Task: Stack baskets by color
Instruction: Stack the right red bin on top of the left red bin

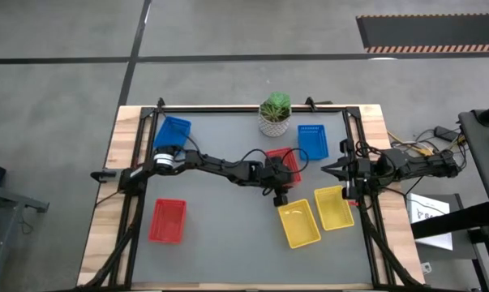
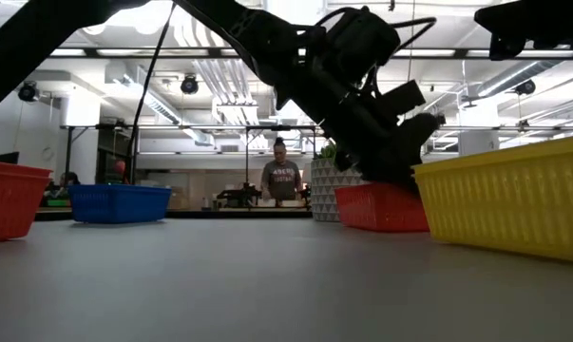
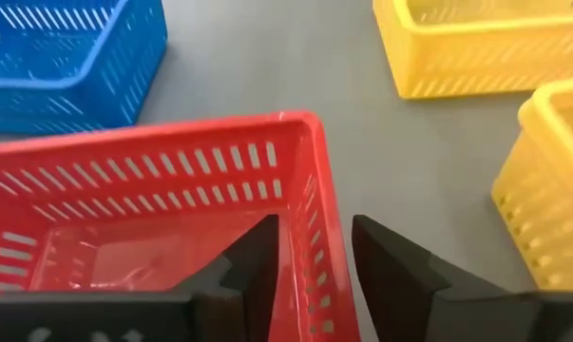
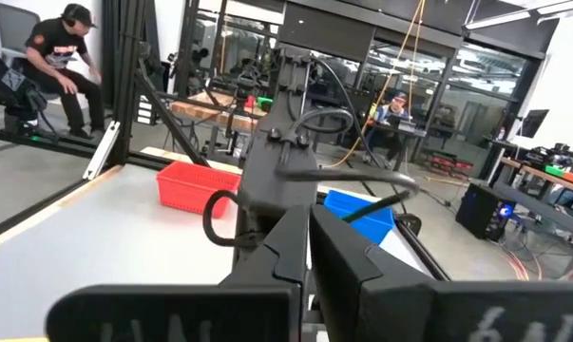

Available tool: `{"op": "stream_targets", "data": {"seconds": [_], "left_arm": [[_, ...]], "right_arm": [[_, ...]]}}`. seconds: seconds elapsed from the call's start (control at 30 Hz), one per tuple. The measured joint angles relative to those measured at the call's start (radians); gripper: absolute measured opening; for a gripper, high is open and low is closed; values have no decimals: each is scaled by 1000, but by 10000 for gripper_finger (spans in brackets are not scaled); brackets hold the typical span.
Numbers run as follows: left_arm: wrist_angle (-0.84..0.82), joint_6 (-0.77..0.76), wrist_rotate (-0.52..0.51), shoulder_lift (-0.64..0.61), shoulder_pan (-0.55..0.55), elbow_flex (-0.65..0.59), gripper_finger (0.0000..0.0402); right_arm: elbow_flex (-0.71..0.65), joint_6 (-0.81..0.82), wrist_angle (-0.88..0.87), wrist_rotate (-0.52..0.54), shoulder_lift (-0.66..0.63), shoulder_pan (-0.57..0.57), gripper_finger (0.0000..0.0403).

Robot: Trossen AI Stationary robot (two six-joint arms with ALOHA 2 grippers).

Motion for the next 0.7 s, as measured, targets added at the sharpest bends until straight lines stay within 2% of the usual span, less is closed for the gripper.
{"op": "stream_targets", "data": {"seconds": [0.47, 0.7], "left_arm": [[-3, 1, -1, 0, 4, 1, 8], [-9, 11, -7, -9, 4, 1, 2]], "right_arm": [[0, 0, -5, 0, 0, 0, 9], [0, -10, -22, 0, 0, 0, 9]]}}
